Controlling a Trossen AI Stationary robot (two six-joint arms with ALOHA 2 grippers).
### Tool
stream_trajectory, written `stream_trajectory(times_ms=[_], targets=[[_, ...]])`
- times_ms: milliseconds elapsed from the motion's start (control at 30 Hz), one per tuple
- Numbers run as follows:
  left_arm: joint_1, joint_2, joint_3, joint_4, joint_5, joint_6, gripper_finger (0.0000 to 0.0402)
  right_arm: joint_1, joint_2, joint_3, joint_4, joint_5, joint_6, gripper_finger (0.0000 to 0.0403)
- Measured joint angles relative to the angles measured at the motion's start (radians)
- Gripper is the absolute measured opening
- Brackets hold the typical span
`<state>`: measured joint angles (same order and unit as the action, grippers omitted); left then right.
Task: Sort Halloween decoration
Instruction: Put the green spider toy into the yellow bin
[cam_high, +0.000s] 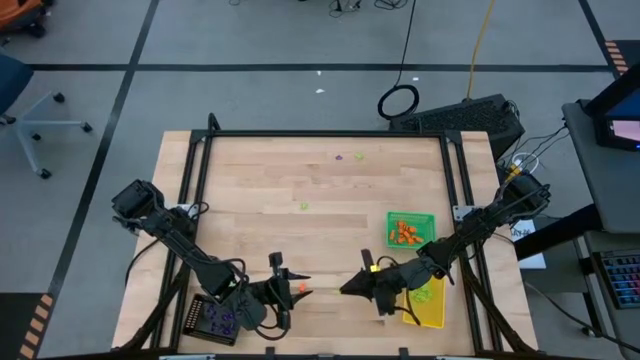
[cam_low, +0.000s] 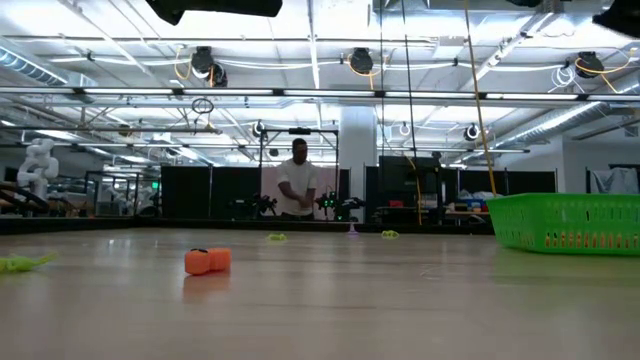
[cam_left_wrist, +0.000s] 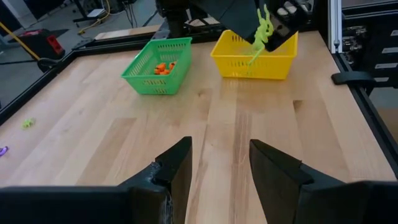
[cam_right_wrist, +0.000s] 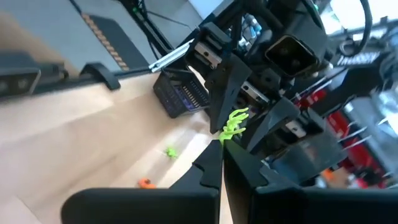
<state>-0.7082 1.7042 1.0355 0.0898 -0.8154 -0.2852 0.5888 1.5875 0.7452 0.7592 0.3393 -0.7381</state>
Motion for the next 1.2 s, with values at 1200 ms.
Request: stream_trajectory(times_ms=[1200], targets=[[0.000, 0.000, 0.000, -0.001, 0.000, -0.022, 0.0157, 0.002, 0.000, 0.001, 0.038, 0.061, -0.206, 0.0000]])
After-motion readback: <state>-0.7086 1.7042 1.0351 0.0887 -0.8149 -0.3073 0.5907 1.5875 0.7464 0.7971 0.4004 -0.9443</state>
